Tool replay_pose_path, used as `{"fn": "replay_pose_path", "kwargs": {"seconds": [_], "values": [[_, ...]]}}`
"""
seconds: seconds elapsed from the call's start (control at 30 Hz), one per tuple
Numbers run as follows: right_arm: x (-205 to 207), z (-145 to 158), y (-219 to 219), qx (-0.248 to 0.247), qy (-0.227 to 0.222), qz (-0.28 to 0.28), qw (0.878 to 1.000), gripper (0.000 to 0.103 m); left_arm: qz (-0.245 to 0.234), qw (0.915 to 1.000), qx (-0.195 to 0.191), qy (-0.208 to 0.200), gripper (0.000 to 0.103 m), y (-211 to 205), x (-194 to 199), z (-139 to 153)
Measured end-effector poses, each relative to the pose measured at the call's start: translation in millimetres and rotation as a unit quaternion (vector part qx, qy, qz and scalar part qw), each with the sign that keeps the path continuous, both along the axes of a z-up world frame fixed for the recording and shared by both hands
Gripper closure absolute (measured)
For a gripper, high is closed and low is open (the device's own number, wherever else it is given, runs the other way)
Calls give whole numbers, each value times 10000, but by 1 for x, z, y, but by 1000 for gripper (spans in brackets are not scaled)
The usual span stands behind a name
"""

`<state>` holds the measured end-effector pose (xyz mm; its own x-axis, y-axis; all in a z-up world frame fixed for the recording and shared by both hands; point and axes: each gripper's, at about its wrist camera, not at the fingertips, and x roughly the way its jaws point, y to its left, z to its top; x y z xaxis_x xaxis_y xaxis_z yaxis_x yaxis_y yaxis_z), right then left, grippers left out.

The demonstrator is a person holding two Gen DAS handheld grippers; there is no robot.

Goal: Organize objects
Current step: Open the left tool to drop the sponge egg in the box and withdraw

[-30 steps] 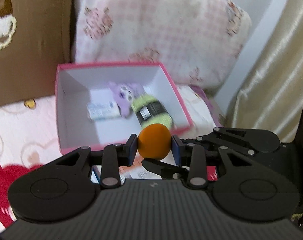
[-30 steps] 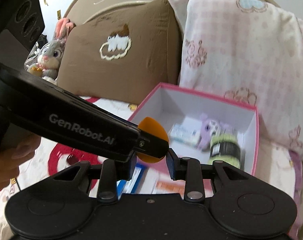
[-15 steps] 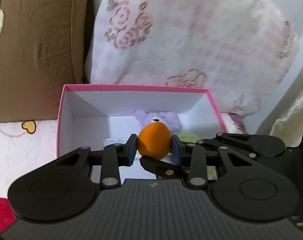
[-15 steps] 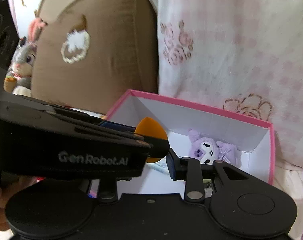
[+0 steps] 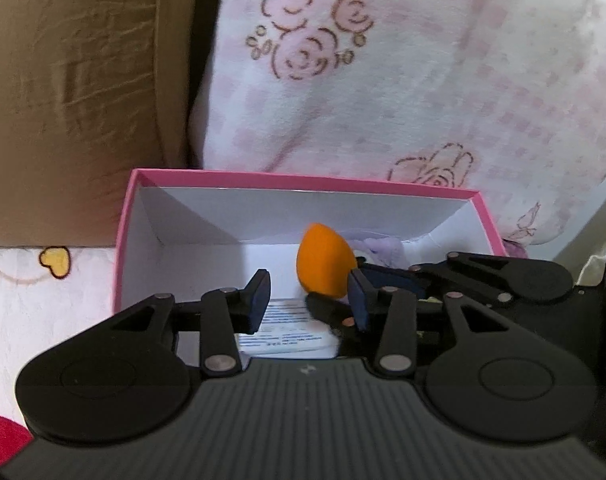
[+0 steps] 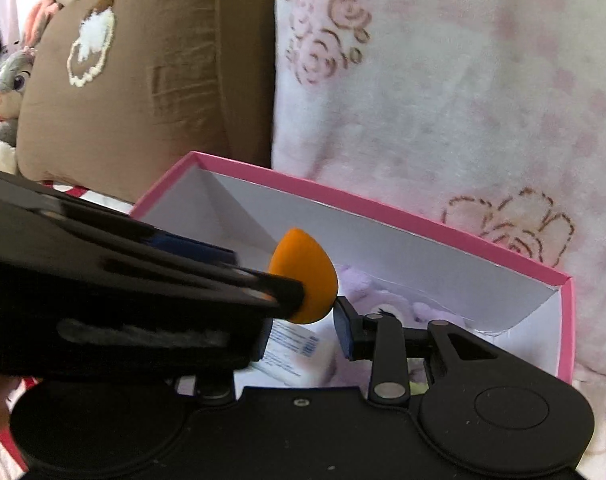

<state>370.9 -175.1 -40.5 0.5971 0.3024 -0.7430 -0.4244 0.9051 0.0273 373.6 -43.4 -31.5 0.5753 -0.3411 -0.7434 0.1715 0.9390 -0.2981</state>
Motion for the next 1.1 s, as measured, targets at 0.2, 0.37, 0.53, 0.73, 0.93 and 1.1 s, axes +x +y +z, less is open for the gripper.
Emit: {"fn": "replay_pose_path", "kwargs": {"seconds": [0.2, 0.37, 0.53, 0.73, 0.93, 1.1], "values": [[-14, 3, -13, 93, -84, -163, 9998, 56, -138, 9998, 111, -47, 62, 4, -16, 7], [-45, 18, -26, 299, -73, -174, 9994, 56, -412, 9987, 295, -76, 61, 4, -41, 18], [-88, 47, -35, 436, -216, -32, 9988, 53, -612, 9974, 379, -66, 60, 10, -68, 38], [-140, 88, -37, 397, -539, 12, 9978, 36, -825, 9952, 508, -109, 56, 24, -106, 69], [-186, 112, -28, 316, -631, 43, 9975, 33, -1000, 9925, 674, -215, 53, 38, -149, 96], [-218, 121, -19, 399, -529, 86, 9978, 29, -1081, 9919, 641, -205, 51, 52, -178, 108]]}}
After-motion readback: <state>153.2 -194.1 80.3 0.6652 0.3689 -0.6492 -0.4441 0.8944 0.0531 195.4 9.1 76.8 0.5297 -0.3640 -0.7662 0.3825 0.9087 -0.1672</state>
